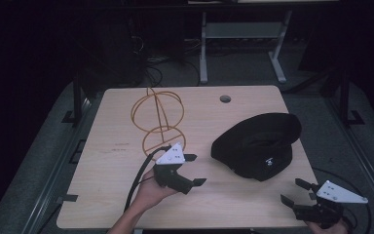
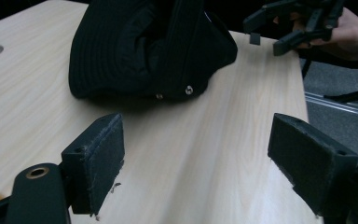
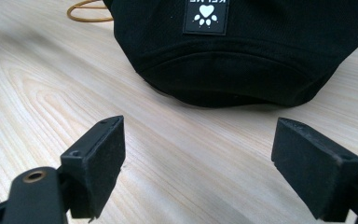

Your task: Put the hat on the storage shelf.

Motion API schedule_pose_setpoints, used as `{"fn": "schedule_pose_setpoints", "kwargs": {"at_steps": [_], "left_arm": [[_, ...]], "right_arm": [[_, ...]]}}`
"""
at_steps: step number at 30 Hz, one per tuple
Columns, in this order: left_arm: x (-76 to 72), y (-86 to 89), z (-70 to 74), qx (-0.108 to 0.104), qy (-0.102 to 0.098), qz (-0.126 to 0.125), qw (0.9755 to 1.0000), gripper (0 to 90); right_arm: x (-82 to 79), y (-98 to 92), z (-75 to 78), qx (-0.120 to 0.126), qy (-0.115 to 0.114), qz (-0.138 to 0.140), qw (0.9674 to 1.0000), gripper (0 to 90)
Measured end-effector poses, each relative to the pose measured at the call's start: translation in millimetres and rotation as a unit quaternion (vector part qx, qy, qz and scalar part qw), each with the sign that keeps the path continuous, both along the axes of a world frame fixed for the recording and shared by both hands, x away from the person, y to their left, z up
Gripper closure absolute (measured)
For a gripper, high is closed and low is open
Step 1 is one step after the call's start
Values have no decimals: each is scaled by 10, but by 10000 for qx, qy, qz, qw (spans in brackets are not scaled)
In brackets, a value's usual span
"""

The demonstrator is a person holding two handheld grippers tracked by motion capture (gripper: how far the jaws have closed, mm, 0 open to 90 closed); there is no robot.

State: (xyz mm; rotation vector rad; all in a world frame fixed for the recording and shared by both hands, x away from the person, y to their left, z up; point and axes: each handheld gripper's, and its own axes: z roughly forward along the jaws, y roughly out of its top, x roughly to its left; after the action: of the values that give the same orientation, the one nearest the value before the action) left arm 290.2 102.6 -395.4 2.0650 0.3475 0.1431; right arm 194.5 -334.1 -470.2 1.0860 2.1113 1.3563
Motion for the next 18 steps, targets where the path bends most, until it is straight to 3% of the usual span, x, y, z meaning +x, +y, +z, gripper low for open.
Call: {"fn": "schedule_pose_setpoints", "kwargs": {"at_steps": [14,16,18], "left_arm": [[350,-447,-85,139,-197,-42,9997,248],[376,-488,-115,271,-349,-75,9990,303],[400,-534,-146,423,-381,-77,9983,346]], "right_arm": [[12,7,0,27,51,60,10000,172],[20,11,-5,17,47,75,10000,172],[24,11,-3,2,59,70,10000,172]]}}
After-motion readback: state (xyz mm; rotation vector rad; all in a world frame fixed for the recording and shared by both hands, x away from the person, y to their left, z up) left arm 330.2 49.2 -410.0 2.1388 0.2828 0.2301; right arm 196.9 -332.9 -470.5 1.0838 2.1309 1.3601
